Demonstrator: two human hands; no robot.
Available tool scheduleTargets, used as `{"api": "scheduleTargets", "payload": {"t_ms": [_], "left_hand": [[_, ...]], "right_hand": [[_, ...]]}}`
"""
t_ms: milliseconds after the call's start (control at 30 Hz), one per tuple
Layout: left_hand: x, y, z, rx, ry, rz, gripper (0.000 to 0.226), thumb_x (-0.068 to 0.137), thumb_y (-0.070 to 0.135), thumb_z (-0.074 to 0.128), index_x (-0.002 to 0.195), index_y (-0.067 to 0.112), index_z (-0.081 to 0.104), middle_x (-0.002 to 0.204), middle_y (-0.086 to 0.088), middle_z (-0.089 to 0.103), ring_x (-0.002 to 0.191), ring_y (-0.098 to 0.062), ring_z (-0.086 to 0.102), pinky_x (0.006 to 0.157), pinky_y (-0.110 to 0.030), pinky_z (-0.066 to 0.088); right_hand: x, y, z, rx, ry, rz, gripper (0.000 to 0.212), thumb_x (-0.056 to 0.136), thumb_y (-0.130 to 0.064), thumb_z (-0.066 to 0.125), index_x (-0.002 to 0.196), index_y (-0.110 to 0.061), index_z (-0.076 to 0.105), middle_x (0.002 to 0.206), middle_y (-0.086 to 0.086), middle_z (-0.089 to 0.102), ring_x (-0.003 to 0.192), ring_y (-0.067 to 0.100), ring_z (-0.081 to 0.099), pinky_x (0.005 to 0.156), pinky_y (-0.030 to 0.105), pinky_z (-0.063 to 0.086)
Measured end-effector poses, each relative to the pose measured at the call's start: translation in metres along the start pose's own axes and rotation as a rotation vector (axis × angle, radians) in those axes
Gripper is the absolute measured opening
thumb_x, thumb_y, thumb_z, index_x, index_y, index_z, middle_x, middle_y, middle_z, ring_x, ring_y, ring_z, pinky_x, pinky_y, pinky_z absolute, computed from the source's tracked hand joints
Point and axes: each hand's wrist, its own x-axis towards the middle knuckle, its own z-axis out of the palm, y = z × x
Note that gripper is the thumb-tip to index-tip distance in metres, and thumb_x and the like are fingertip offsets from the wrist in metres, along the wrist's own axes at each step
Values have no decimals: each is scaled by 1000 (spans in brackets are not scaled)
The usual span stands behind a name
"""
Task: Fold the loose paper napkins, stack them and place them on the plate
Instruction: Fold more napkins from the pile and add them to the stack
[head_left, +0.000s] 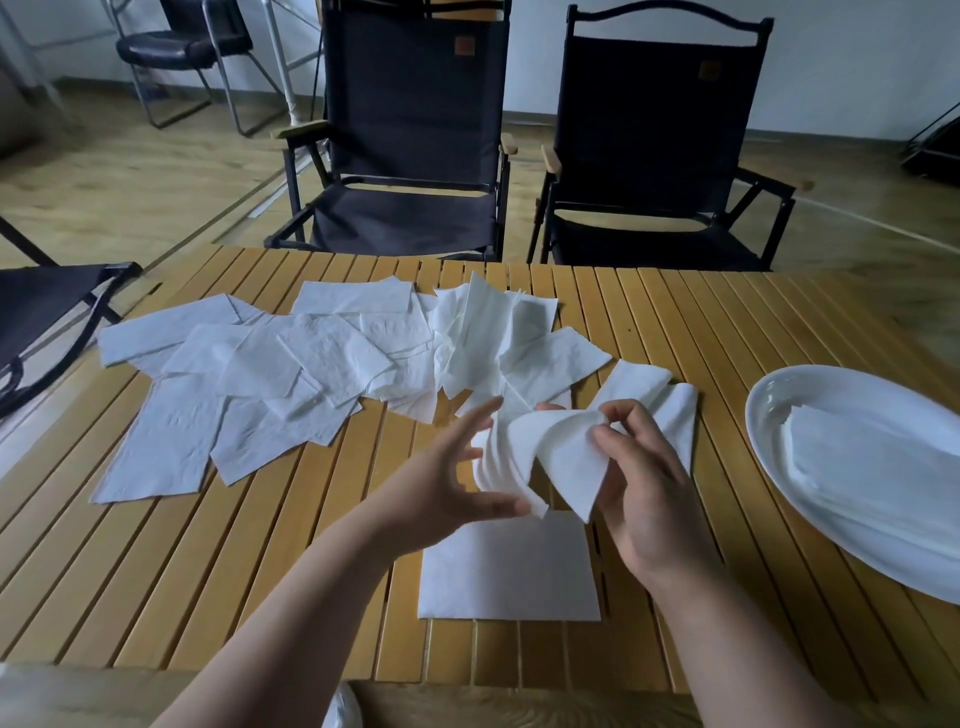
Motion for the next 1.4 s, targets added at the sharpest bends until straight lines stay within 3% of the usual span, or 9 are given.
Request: {"api": "scheduleTargets", "payload": {"t_ms": [200,433,600,733,833,933,1167,1300,1400], "left_hand": [[7,0,8,196,164,16,65,87,26,74,142,42,44,139,14,52,117,-3,56,77,-10,52],[7,3,-2,288,270,14,19,89,31,72,107,24,70,104,14,61,91,6,57,71,-17,46],[7,-1,-27,267,515,-90,19,91,28,68,109,22,69,100,6,65,82,-4,57,61,-17,42],[7,-13,-50,229,790,-214,57,89,24,71,141,20,48,137,-8,54,105,-20,58,72,-27,51],[4,-13,-49,397,649,-239,105,79,30,82,157,30,12,161,-4,17,143,-32,25,109,-53,37],[-1,-2,-33,413,340,-21,117,72,36,86,155,43,5,163,13,5,148,-22,12,116,-49,29],[-8,22,-26,-19,174,33,14,89,30,69,101,25,75,94,17,74,88,4,67,81,-26,56],[-16,19,-30,-108,70,-140,17,93,36,67,97,23,78,95,2,77,93,-21,72,85,-40,56],[-19,13,-33,27,-48,-238,9,92,26,68,92,23,77,86,1,76,70,-9,69,67,-27,57]], "right_hand": [[-1,-3,5,202,15,115,14,85,-34,63,98,-29,66,121,6,63,115,24,61,76,31,54],[2,-3,1,206,20,138,10,86,-32,63,96,-29,65,125,9,65,118,25,62,82,35,54],[6,-4,-3,233,176,62,11,91,-29,61,90,-38,68,120,4,63,115,22,61,85,35,52],[9,-5,-8,328,224,78,18,99,-17,54,94,-27,68,107,0,70,110,22,64,83,36,52],[7,-6,-7,282,221,122,15,99,-20,56,95,-27,68,104,-1,69,106,20,65,78,34,54],[4,-8,-2,246,190,167,11,98,-21,57,95,-25,67,102,0,68,104,19,65,76,32,54],[3,-9,-6,152,137,263,18,96,-20,60,80,-24,68,95,3,71,99,22,67,78,39,49],[2,-7,-17,-59,37,281,12,91,-29,69,97,-18,69,98,4,75,93,21,72,72,34,54],[1,-1,-23,-341,-32,290,10,90,-25,72,95,-17,71,93,1,77,87,19,74,74,37,58]]}}
